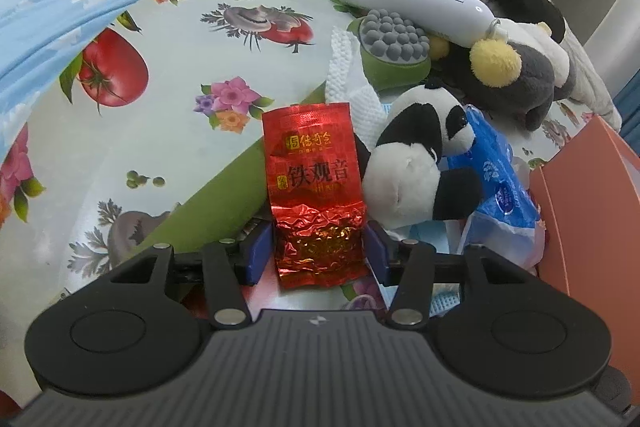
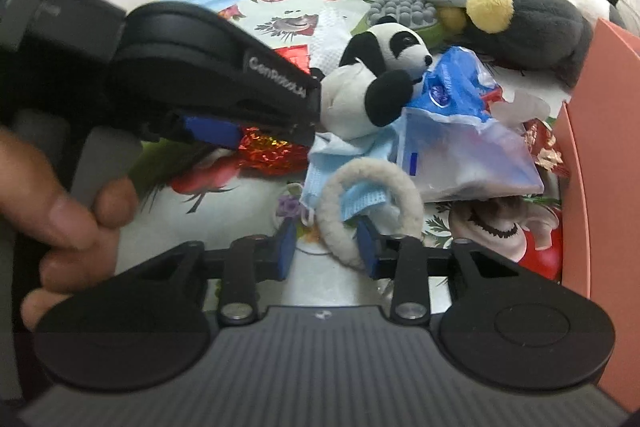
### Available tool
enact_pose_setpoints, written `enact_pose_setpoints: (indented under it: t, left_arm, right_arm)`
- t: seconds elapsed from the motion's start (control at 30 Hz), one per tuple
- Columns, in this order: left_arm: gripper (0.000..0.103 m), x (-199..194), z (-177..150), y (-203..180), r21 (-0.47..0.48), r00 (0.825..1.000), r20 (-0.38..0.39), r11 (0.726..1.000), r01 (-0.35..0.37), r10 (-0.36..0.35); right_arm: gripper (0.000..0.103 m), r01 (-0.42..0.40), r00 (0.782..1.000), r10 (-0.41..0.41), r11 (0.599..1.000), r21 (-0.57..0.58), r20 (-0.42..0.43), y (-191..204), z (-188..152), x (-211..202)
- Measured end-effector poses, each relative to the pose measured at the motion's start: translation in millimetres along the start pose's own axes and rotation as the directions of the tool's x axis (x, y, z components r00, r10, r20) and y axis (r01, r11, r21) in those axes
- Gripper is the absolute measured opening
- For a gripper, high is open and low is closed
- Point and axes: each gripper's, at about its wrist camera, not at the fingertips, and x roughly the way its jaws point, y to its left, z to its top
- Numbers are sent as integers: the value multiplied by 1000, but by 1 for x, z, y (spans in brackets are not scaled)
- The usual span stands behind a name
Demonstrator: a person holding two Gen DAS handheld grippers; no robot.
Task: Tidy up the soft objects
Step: 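Grasp the red tea packet with the left tool while the right grasps the white hair tie, then lift the red tea packet with the left tool while the right grasps the white hair tie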
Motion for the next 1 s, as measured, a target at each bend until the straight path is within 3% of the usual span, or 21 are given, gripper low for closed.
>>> enact_pose_setpoints:
  t: [0.07,0.3,0.37,0.47,0.53,1.0]
  left_arm:
    - [55,0,1,3,-1,1000,-4,1000,15,-15]
    - [44,-12,-4,10,6,998,0,998,56,-56]
    - [31,-19,-9,13,4,997,3,997,74,-74]
    - [29,-30,-15,17,1,996,1,996,91,-91]
    - [19,-37,-21,21,-8,994,-2,994,110,-110]
    - [18,-105,-82,47,-19,974,-83,978,208,-209]
  right_arm:
    - [13,6,1000,-6,1000,10,-7,0,1,-1]
    - [12,26,1000,-26,999,44,-4,-2,-1,-16]
    - [12,35,999,-35,999,42,-3,0,-4,-23]
    - [12,49,999,-49,998,51,-4,3,-9,-35]
    - [12,53,999,-52,997,61,-9,4,-13,-42]
    - [12,89,994,-81,988,129,-68,16,-52,-86]
